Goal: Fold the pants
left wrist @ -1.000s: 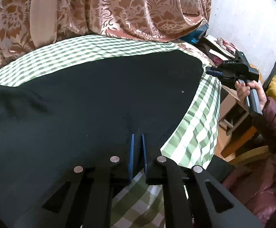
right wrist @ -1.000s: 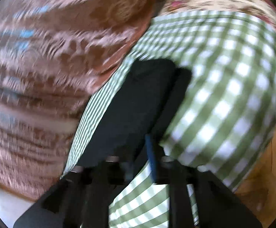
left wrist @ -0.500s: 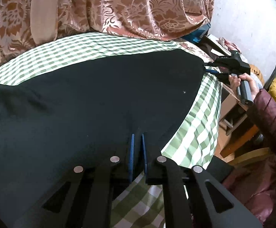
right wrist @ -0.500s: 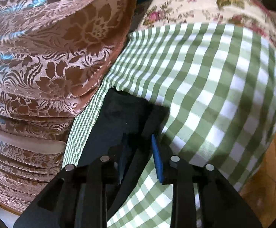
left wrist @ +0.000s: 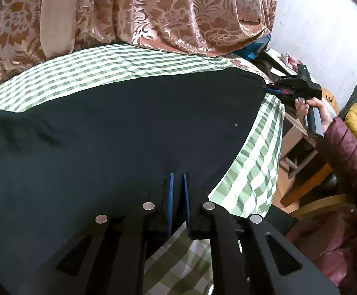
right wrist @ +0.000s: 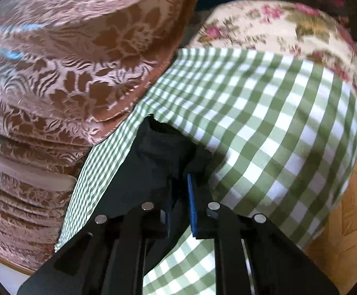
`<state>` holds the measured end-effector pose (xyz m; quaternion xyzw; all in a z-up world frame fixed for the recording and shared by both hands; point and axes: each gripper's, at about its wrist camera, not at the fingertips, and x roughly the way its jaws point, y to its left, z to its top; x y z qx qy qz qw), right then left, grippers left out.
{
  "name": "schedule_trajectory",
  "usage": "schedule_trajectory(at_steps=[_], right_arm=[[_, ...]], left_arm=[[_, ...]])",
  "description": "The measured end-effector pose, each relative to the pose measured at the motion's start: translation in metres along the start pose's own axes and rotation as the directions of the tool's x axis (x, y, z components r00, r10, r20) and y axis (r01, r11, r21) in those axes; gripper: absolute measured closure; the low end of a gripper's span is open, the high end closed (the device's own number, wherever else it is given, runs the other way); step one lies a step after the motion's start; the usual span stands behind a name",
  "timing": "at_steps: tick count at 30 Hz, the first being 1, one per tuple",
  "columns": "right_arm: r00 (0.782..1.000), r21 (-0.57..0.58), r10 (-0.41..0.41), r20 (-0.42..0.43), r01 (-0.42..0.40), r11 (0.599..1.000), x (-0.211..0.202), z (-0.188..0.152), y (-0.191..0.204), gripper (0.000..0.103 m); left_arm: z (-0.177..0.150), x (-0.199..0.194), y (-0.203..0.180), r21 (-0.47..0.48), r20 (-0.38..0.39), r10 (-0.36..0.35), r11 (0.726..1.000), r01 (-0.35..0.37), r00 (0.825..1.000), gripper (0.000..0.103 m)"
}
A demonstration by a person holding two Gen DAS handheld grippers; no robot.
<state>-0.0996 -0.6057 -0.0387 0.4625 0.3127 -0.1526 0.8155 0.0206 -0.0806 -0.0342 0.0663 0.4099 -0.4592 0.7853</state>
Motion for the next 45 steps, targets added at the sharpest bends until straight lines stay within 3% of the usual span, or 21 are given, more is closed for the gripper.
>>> schedule_trajectory(at_steps=[5,9,12,14,15,16,20,22,24,25,26,27,28,29,32,36,41,44,45], right_arm=[[0.995,0.016,-0.09,-0.052,0.091,0.996,0.023,-0.008,-0.022,0.092],[0.999,0.084,-0.034,-0.039,0.038,0.996,0.023,-0.009,-0.034,0.091],[0.998,0.058,-0.059,-0.03,0.06,0.996,0.016,-0.007,-0.027,0.09],[0.996,0.026,-0.091,-0.024,0.092,0.995,0.011,-0.005,-0.023,0.095],[0.992,0.001,-0.124,-0.018,0.124,0.992,0.011,-0.005,-0.02,0.103],[0.989,-0.006,-0.145,-0.013,0.145,0.989,0.011,-0.005,-0.019,0.103],[0.994,0.04,-0.105,0.027,0.104,0.994,-0.003,-0.001,-0.029,0.098],[0.996,0.047,-0.075,0.038,0.073,0.996,-0.007,0.002,-0.028,0.093],[0.998,0.066,-0.043,0.042,0.04,0.997,-0.005,0.007,-0.026,0.061],[0.998,0.072,-0.037,0.05,0.034,0.997,-0.003,0.009,-0.024,0.057],[0.998,0.071,-0.042,0.048,0.039,0.997,0.0,0.011,-0.021,0.058],[0.998,0.064,-0.057,0.033,0.055,0.996,0.006,0.012,-0.018,0.076],[0.998,0.055,-0.068,0.016,0.067,0.996,0.012,0.013,-0.015,0.086],[0.996,0.039,-0.087,-0.015,0.087,0.995,0.021,0.013,-0.012,0.087],[0.992,0.011,-0.126,-0.001,0.126,0.992,0.022,0.012,-0.008,0.094],[0.994,-0.037,-0.095,0.057,0.097,0.995,-0.002,0.008,0.0,0.095],[0.984,-0.02,-0.178,0.01,0.178,0.984,0.021,-0.001,-0.02,0.095],[0.987,-0.015,-0.159,0.018,0.16,0.987,0.021,-0.001,-0.021,0.09],[0.987,-0.024,-0.161,0.019,0.162,0.987,0.02,0.0,-0.02,0.084]], left_arm=[[-0.007,0.005,0.0,0.005,-0.027,-0.017,1.0,0.017,0.999,0.097],[-0.012,0.005,0.003,-0.016,-0.023,-0.031,0.999,0.031,0.999,0.097],[-0.012,0.002,0.004,-0.025,-0.01,-0.032,0.999,0.031,0.999,0.097],[-0.013,0.001,0.003,-0.018,-0.012,-0.024,1.0,0.024,1.0,0.097],[-0.014,0.002,0.004,-0.021,-0.014,-0.018,1.0,0.018,1.0,0.097],[-0.014,0.003,0.006,-0.032,-0.016,-0.015,0.999,0.015,1.0,0.097],[-0.015,-0.005,0.017,-0.112,0.009,-0.046,0.993,0.047,0.999,0.088],[-0.015,-0.013,0.019,-0.136,0.034,-0.056,0.989,0.061,0.998,0.088],[-0.014,-0.025,0.019,-0.14,0.068,-0.051,0.988,0.061,0.996,0.087],[-0.013,-0.028,0.02,-0.146,0.076,-0.047,0.988,0.058,0.996,0.088],[-0.013,-0.031,0.021,-0.155,0.085,-0.044,0.986,0.057,0.995,0.087],[-0.013,-0.032,0.022,-0.162,0.091,-0.037,0.985,0.051,0.995,0.088],[-0.013,-0.032,0.024,-0.172,0.092,-0.015,0.985,0.031,0.996,0.087],[-0.013,-0.032,0.025,-0.176,0.087,-0.006,0.984,0.021,0.996,0.087],[-0.014,-0.03,0.029,-0.191,0.077,0.007,0.982,0.008,0.997,0.088],[-0.016,-0.037,0.032,-0.194,0.094,0.001,0.981,0.017,0.996,0.088],[-0.024,-0.015,0.039,-0.196,0.002,0.038,0.98,-0.037,0.999,0.088],[-0.025,-0.018,0.042,-0.22,0.019,0.041,0.975,-0.036,0.999,0.087],[-0.025,-0.019,0.043,-0.23,0.026,0.045,0.972,-0.038,0.999,0.088]])
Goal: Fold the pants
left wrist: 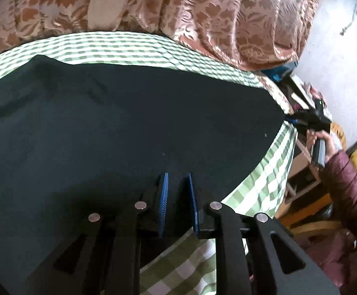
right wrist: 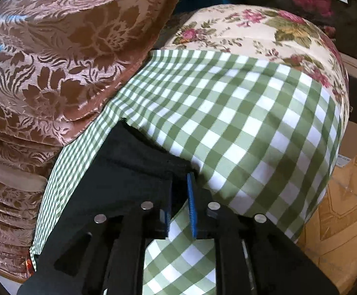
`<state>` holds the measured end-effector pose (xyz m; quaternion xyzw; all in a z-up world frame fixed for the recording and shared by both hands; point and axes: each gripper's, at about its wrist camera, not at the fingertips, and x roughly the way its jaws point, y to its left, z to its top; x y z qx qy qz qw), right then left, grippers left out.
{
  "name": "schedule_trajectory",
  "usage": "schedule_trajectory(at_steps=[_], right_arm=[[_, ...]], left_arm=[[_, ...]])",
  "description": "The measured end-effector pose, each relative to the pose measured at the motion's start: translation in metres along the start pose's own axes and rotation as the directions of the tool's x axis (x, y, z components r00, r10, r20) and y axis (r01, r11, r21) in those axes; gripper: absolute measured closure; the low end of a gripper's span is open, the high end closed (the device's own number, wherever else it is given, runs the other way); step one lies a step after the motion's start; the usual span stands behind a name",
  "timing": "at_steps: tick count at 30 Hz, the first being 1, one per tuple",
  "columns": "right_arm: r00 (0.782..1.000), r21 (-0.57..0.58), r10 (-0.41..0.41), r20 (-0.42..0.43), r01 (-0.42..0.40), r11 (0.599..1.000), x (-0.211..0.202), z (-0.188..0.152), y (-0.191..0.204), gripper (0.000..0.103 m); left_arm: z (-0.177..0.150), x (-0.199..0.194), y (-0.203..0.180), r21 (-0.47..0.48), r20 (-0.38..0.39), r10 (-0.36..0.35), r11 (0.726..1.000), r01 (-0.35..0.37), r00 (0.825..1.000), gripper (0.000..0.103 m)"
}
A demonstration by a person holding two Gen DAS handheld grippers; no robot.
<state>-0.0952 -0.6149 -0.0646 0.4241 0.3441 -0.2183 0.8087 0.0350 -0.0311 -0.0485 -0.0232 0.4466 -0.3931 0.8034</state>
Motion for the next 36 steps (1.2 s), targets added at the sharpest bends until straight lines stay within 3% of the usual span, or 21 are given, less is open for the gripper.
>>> schedule_trajectory(at_steps=[1,2,3,6,10,12,15,17,19,20,21,22,25,29,32,35,36], right_arm=[[1.0,-0.019,-0.015,-0.001,0.015,1.0,-0.004,0.001,0.003,0.079],[0.999,-0.029,-0.034,0.005,0.034,0.999,-0.007,0.0,0.005,0.063],[0.998,-0.04,-0.061,0.026,0.062,0.997,-0.014,0.0,0.008,0.057],[0.995,-0.105,-0.058,0.078,0.066,0.992,-0.03,-0.006,0.03,0.057],[0.995,-0.286,0.096,-0.04,-0.103,0.953,-0.023,-0.038,0.089,0.057],[0.968,-0.398,0.196,-0.159,-0.245,0.884,-0.015,-0.07,0.132,0.059],[0.901,-0.48,0.271,-0.338,-0.413,0.774,-0.002,-0.119,0.181,0.07],[0.862,-0.526,0.268,-0.431,-0.481,0.701,0.004,-0.15,0.203,0.073],[0.831,-0.556,0.228,-0.507,-0.517,0.651,0.011,-0.177,0.211,0.077],[0.831,-0.602,0.156,-0.533,-0.503,0.621,0.018,-0.193,0.21,0.079],[0.849,-0.664,0.074,-0.524,-0.461,0.589,0.025,-0.207,0.205,0.079],[0.863,-0.699,0.084,-0.497,-0.456,0.551,0.024,-0.215,0.196,0.079],[0.851,-0.663,0.109,-0.514,-0.475,0.578,0.025,-0.208,0.19,0.08],[0.852,-0.682,0.087,-0.516,-0.469,0.562,0.023,-0.204,0.198,0.078],[0.841,-0.654,0.145,-0.521,-0.502,0.567,0.011,-0.192,0.219,0.076],[0.802,-0.613,0.225,-0.553,-0.575,0.542,0.009,-0.189,0.247,0.075],[0.777,-0.591,0.25,-0.577,-0.609,0.529,0.012,-0.191,0.26,0.075]], left_arm=[[0.001,-0.003,0.002,-0.014,0.013,0.012,1.0,-0.011,1.0,0.088],[0.002,-0.008,0.005,-0.028,0.028,0.018,0.999,-0.017,0.999,0.087],[0.003,-0.015,0.007,-0.041,0.05,0.019,0.999,-0.016,0.999,0.087],[0.003,-0.03,0.019,-0.098,0.099,0.053,0.994,-0.044,0.994,0.087],[-0.002,-0.042,0.033,-0.139,0.119,0.121,0.985,-0.104,0.986,0.088],[-0.007,-0.048,0.038,-0.154,0.122,0.147,0.98,-0.128,0.982,0.087],[-0.014,-0.055,0.045,-0.167,0.121,0.164,0.976,-0.142,0.979,0.087],[-0.019,-0.056,0.047,-0.157,0.105,0.186,0.973,-0.168,0.977,0.087],[-0.026,-0.053,0.049,-0.134,0.064,0.271,0.956,-0.261,0.96,0.087],[-0.031,-0.054,0.052,-0.127,0.058,0.284,0.953,-0.275,0.957,0.087],[-0.036,-0.056,0.056,-0.125,0.062,0.288,0.952,-0.279,0.956,0.087],[-0.039,-0.058,0.059,-0.132,0.064,0.283,0.953,-0.273,0.957,0.087],[-0.041,-0.062,0.065,-0.164,0.072,0.268,0.953,-0.254,0.961,0.087],[-0.035,-0.069,0.06,-0.186,0.109,0.272,0.951,-0.249,0.956,0.087],[-0.029,-0.073,0.064,-0.209,0.123,0.293,0.942,-0.264,0.948,0.087],[-0.021,-0.076,0.07,-0.222,0.132,0.32,0.932,-0.287,0.938,0.087],[-0.018,-0.077,0.072,-0.223,0.134,0.339,0.926,-0.305,0.931,0.087]])
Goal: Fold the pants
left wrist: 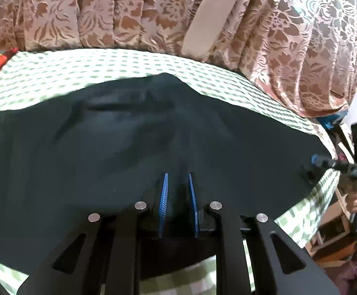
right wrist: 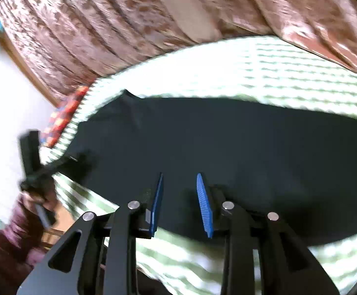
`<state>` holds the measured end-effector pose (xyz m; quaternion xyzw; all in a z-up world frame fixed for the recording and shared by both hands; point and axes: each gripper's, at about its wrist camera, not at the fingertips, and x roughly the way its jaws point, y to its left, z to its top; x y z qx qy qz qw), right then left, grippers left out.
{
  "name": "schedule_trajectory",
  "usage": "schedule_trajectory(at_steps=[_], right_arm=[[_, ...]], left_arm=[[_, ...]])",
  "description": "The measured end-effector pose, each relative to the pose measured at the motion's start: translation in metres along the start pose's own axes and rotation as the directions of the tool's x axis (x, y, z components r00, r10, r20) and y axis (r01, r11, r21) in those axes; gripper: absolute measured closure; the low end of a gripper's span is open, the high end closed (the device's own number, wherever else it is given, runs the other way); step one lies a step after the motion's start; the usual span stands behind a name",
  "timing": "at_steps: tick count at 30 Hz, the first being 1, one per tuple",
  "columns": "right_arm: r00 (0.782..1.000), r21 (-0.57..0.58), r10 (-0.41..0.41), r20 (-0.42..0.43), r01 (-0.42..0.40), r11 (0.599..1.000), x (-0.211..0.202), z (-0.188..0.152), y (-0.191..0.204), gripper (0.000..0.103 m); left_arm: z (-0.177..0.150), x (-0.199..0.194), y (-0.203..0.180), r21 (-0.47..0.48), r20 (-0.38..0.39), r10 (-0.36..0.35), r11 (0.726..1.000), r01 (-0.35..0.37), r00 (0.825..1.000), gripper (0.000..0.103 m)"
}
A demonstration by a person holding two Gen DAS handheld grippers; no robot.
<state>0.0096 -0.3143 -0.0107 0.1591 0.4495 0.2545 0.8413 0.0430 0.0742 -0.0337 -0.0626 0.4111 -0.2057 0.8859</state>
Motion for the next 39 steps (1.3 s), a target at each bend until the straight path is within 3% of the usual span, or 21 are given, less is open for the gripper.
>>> schedule_trajectory(at_steps=[3,5,11,14,16,17,18,19,20,21,23,24,25,28,29,30,31,39], right_arm=[[0.991,-0.001,0.13,-0.021,-0.13,0.991,0.031,0.03,0.02,0.072],[0.979,0.01,0.199,-0.039,-0.199,0.98,0.056,0.053,0.03,0.057],[0.942,0.069,0.318,-0.107,-0.312,0.947,0.135,0.12,0.057,0.056],[0.941,0.076,0.31,-0.133,-0.303,0.95,0.166,0.144,0.066,0.056],[0.938,0.077,0.306,-0.163,-0.297,0.952,0.185,0.152,0.071,0.066],[0.936,0.06,0.295,-0.194,-0.289,0.955,0.199,0.154,0.077,0.077],[0.938,0.031,0.27,-0.217,-0.27,0.962,0.209,0.154,0.083,0.082],[0.952,-0.018,0.198,-0.232,-0.207,0.978,0.219,0.154,0.09,0.085],[0.964,-0.055,0.135,-0.229,-0.152,0.987,0.224,0.151,0.092,0.098],[0.975,-0.12,0.012,-0.221,-0.04,0.992,0.236,0.148,0.093,0.103],[0.983,-0.159,-0.058,-0.177,0.03,0.987,0.249,0.145,0.09,0.102],[0.98,-0.174,-0.142,-0.143,0.116,0.978,0.253,0.144,0.087,0.103],[0.977,-0.154,-0.149,-0.15,0.126,0.98,0.26,0.142,0.08,0.103],[0.991,-0.066,-0.065,-0.119,0.058,0.996,0.245,0.14,0.07,0.1],[0.993,-0.066,-0.064,-0.102,0.058,0.996,0.238,0.137,0.069,0.095],[0.994,-0.066,-0.067,-0.087,0.061,0.996,0.231,0.136,0.07,0.088],[0.996,-0.056,-0.06,-0.069,0.056,0.997,0.221,0.133,0.068,0.086],[1.0,-0.065,-0.005,0.023,0.007,0.998,0.164,0.115,0.084,0.068]], left_arm=[[0.006,0.0,0.005,0.0,0.013,0.025,1.0,-0.025,1.0,0.087],[0.008,0.0,0.009,-0.001,0.016,0.029,1.0,-0.029,0.999,0.087],[0.028,-0.005,0.024,-0.002,0.04,0.044,0.999,-0.044,0.998,0.087],[0.037,0.001,0.032,-0.006,0.032,0.061,0.998,-0.061,0.998,0.087],[0.04,0.004,0.038,-0.01,0.022,0.09,0.996,-0.089,0.996,0.087],[0.039,0.007,0.043,-0.017,0.018,0.098,0.995,-0.098,0.995,0.087],[0.038,0.01,0.047,-0.026,0.015,0.104,0.994,-0.103,0.995,0.087],[0.034,0.014,0.054,-0.046,0.0,0.123,0.991,-0.123,0.992,0.087],[0.031,0.019,0.061,-0.062,-0.018,0.143,0.988,-0.144,0.99,0.087],[0.025,0.025,0.07,-0.084,-0.03,0.143,0.986,-0.145,0.989,0.087],[0.02,0.025,0.076,-0.106,-0.005,0.118,0.987,-0.118,0.993,0.087],[0.019,0.025,0.078,-0.113,-0.002,0.115,0.987,-0.115,0.993,0.087],[0.019,0.025,0.078,-0.122,-0.002,0.115,0.986,-0.115,0.993,0.087],[0.022,0.019,0.076,-0.142,-0.003,0.152,0.978,-0.151,0.988,0.087],[0.023,0.016,0.074,-0.135,0.004,0.184,0.974,-0.182,0.983,0.08],[0.023,0.011,0.071,-0.129,0.014,0.226,0.966,-0.222,0.974,0.055],[0.021,0.007,0.071,-0.132,0.026,0.248,0.961,-0.242,0.968,0.047],[0.014,-0.022,0.078,-0.215,0.056,0.328,0.926,-0.309,0.943,0.045]])
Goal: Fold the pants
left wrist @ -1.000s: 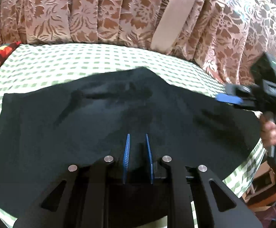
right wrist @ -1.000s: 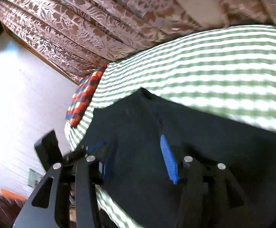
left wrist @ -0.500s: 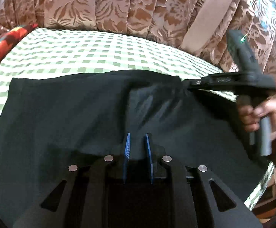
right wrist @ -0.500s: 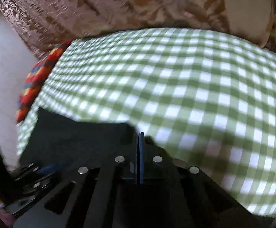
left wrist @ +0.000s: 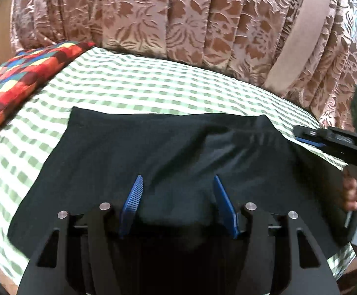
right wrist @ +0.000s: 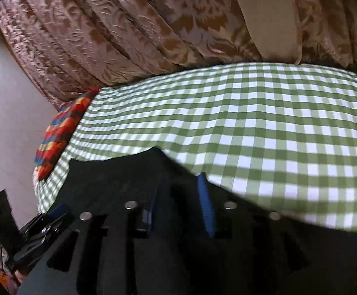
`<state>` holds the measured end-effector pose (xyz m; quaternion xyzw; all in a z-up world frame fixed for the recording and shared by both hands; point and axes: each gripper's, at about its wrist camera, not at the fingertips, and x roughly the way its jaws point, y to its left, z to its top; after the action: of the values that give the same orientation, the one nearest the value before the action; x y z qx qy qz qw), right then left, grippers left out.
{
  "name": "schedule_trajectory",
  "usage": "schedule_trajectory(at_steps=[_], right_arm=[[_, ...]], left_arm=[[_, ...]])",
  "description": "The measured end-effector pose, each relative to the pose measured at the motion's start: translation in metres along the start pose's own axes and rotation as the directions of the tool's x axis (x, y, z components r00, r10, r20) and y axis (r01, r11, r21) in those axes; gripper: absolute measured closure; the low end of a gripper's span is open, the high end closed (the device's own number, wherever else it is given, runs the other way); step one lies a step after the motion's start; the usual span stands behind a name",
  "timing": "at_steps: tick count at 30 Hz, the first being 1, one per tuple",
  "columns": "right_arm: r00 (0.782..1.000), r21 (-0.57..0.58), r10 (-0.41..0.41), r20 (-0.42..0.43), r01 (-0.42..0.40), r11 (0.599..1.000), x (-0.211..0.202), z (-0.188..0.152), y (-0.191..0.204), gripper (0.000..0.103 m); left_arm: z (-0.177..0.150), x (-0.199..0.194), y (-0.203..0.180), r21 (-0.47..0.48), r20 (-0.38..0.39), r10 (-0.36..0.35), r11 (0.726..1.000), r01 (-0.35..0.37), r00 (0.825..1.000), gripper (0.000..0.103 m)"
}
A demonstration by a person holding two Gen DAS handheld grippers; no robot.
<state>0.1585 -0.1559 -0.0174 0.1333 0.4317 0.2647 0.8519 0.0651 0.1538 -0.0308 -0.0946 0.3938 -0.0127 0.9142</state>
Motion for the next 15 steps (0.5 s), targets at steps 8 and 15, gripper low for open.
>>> schedule_trajectory(at_steps=[8,15], right_arm=[[0.999,-0.004,0.042,0.006,-0.042,0.999,-0.036,-0.037,0.008,0.06],[0.999,0.05,0.034,-0.02,-0.033,0.998,-0.05,-0.071,-0.006,0.052]], left_arm=[[-0.013,-0.02,0.016,-0.01,0.011,0.052,0.999,-0.052,0.999,0.045],[-0.019,-0.029,0.032,-0.016,0.01,0.109,0.994,-0.109,0.994,0.045]])
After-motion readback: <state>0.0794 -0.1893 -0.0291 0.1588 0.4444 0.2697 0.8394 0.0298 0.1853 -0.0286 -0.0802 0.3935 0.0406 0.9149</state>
